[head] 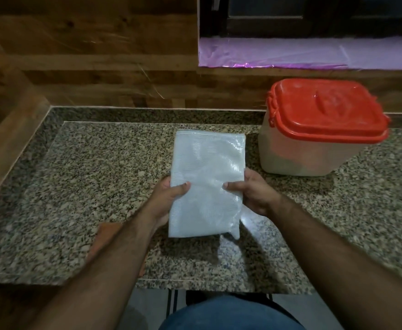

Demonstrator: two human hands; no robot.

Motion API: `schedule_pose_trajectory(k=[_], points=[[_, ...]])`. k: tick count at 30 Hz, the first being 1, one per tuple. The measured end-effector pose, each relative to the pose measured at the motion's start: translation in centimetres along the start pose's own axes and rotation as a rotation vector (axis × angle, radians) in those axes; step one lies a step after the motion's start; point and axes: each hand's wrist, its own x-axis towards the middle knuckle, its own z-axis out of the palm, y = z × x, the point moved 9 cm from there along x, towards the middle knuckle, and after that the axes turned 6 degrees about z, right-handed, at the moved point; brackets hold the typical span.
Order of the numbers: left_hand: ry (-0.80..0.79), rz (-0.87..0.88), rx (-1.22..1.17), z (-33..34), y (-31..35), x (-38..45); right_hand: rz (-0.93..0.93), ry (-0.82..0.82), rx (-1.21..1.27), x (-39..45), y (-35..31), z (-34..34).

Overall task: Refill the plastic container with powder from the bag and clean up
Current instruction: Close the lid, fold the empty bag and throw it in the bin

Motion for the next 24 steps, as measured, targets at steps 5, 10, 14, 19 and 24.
schedule_pose_trajectory(k=[5,10,14,19,24], points=[[-0.095,0.025,0.071,0.2,2.6,0.4,-0.024,0.045,-0.05,-0.2,-0.8,-1.5],[-0.084,0.03,0.085,-0.3,3.8,0.4,-0.05,0.0,-0.01,-0.3,-1.1,-2.2],[-0.013,0.042,0.087,-0.2,4.1,0.2,-0.036,-0.018,0.039,-1.0,-1.7,-1.5],[0.022,0.092,0.081,0.0,4.5,-0.2,0.083,-0.179,0.288,-1.9,-1.6,-0.2],[0.048,0.161,0.18,0.8,4.6,-0.1,0.24,-0.181,-0.222,-1.5,0.2,0.4]])
